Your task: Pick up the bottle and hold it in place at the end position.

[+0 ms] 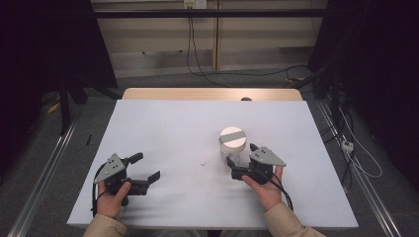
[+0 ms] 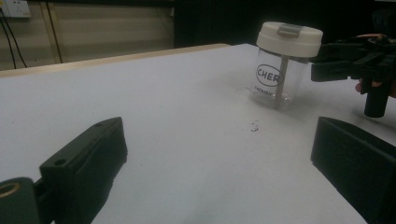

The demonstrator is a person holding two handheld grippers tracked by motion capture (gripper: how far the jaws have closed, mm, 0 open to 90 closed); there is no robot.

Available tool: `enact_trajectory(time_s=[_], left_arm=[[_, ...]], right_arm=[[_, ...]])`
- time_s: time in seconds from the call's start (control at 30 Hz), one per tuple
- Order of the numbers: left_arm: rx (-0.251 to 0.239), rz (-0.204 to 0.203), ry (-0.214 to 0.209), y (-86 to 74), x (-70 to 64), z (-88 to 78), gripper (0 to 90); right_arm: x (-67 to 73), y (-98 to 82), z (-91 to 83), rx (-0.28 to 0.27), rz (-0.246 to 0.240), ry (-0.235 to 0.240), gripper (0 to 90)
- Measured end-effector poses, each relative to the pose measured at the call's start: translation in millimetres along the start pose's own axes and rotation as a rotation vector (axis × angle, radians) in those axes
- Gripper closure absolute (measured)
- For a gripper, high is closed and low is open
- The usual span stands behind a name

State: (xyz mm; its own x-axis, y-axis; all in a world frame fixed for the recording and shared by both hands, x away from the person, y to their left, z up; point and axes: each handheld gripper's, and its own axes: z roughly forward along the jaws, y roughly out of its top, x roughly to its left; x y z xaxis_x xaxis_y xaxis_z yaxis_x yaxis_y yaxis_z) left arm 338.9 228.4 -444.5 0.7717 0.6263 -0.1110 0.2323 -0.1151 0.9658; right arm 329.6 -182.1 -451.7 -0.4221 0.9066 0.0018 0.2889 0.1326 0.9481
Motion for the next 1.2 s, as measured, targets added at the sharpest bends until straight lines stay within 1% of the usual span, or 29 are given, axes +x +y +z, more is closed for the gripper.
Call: enact_trajectory(time_s=[0.23, 0.37, 0.5, 0.53, 0.57, 0.67, 0.87, 0.93, 1.13, 1.2], left_arm=[[0.004, -0.002, -0.002, -0.5, 0.2, 0.0, 3.2], [0.007, -0.002, -0.004, -0.6, -0.1, 0.5, 3.2], [0.011, 0.001, -0.004, -0.9, 0.4, 0.5, 3.2], [0.012, 0.002, -0.004, -1.0, 0.5, 0.5, 3.2], [0.012, 0.002, -0.004, -1.1, 0.5, 0.6, 3.2], [0.012, 0.002, -0.007, -1.1, 0.5, 0.7, 3.2], [0.016, 0.008, -0.010, -1.5, 1.3, 0.8, 3.2], [0.016, 0.007, -0.010, -1.5, 1.3, 0.6, 3.2], [0.019, 0.006, -0.010, -1.8, 1.6, 0.7, 3.2], [0.018, 0.008, -0.010, -1.7, 1.4, 0.6, 3.2]], right_arm=[[3.5, 3.2, 9.4, -0.002, 0.023, -0.008, 6.5], [5.4, 5.1, 15.0, 0.004, 0.030, -0.012, 6.6], [6.6, 6.0, 21.0, 0.009, 0.047, -0.021, 7.0], [7.3, 6.2, 24.8, 0.017, 0.055, -0.021, 7.0], [7.3, 6.2, 24.8, 0.017, 0.055, -0.021, 7.0], [8.6, 7.1, 31.9, 0.025, 0.053, -0.030, 7.0], [9.9, 7.6, 39.2, 0.032, 0.063, -0.036, 7.5], [10.3, 7.6, 42.7, 0.037, 0.060, -0.043, 9.3], [9.5, 7.7, 43.4, 0.028, 0.061, -0.046, 14.7], [8.4, 7.6, 43.4, 0.029, 0.053, -0.045, 16.8]])
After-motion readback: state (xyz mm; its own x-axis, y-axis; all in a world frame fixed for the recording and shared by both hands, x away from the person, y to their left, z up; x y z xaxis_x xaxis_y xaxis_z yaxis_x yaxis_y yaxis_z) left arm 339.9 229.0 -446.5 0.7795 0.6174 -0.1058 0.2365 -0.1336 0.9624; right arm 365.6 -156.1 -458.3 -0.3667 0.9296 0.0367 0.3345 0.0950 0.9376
